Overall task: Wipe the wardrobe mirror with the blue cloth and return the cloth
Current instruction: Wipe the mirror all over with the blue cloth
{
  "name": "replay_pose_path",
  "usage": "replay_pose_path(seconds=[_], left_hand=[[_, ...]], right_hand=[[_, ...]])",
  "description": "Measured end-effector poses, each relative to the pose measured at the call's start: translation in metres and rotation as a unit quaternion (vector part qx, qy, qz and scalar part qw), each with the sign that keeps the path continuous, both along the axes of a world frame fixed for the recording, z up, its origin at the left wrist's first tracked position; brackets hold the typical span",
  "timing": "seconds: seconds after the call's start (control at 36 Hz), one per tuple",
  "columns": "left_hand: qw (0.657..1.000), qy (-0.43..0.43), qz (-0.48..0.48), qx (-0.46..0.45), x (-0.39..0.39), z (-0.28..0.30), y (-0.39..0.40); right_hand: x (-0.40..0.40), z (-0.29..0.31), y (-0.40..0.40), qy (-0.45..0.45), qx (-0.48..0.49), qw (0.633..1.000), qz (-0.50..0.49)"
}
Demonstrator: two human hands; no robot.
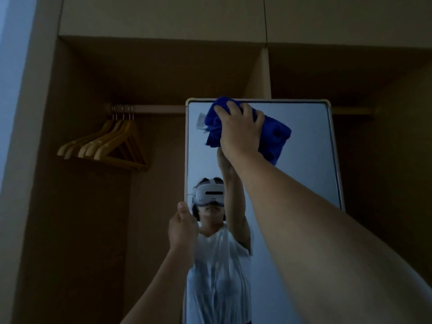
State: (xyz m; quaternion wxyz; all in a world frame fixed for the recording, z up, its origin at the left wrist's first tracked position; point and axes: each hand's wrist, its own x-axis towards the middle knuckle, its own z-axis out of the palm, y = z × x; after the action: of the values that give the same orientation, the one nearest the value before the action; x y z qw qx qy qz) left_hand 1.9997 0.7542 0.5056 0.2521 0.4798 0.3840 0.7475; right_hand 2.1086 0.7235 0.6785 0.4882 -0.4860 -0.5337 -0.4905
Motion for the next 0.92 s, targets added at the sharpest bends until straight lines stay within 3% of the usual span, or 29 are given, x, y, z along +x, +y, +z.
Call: replay_pose_path(seconds=[0.42,0.58,0.92], left_hand=[[0.998,0.007,0.060,-0.001,0.001,-0.001,0.008],[0.998,0.004,0.057,-0.001,-0.001,-0.002,0.010],[0.998,-0.009,0.060,-0.007,0.000,-0.004,0.014]], right_hand=[[0.059,0.004,-0.004,0.100,-0.027,0.994,-0.042],[0.064,0.005,-0.002,0.108,-0.026,0.992,-0.055],[0.122,0.009,-0.007,0.207,-0.056,0.975,-0.059]])
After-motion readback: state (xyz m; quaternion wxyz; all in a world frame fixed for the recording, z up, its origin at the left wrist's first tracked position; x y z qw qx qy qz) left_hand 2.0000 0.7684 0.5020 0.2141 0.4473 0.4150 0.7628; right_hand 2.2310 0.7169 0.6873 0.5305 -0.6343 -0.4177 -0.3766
